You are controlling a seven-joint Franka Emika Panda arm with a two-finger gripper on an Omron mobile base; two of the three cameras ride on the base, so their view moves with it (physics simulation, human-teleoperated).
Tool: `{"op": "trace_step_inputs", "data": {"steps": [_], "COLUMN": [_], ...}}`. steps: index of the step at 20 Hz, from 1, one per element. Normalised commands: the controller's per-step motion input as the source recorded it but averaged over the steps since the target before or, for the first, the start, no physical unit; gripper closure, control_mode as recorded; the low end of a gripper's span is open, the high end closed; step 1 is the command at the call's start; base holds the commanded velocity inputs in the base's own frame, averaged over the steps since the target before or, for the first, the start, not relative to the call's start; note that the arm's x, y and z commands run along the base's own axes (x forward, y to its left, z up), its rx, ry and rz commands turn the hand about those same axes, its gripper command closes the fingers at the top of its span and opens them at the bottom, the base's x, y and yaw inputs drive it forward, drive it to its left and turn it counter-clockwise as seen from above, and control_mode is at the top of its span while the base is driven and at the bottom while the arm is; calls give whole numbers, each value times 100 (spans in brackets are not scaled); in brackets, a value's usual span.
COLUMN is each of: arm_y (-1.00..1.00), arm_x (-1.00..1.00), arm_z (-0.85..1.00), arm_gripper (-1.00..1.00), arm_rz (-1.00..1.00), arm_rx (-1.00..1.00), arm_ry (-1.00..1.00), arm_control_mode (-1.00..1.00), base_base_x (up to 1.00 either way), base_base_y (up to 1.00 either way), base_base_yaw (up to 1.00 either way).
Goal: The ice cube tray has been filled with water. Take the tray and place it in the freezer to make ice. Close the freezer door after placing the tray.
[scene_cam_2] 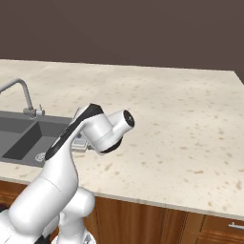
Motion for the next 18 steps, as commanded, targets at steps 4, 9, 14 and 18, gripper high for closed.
{"op": "trace_step_inputs", "data": {"steps": [4,9,14,18], "arm_y": [0,0,0,0], "arm_x": [1,0,0,0], "arm_z": [0,-2,0,0], "arm_gripper": [100,100,100,100], "arm_rz": [0,1,0,0], "arm_rx": [0,0,0,0], "arm_ry": [0,3,0,0], "arm_control_mode": [-100,100,100,100], "base_base_x": [0,-2,-47,-74], "base_base_y": [0,0,0,2], "base_base_yaw": [0,2,10,16]}}
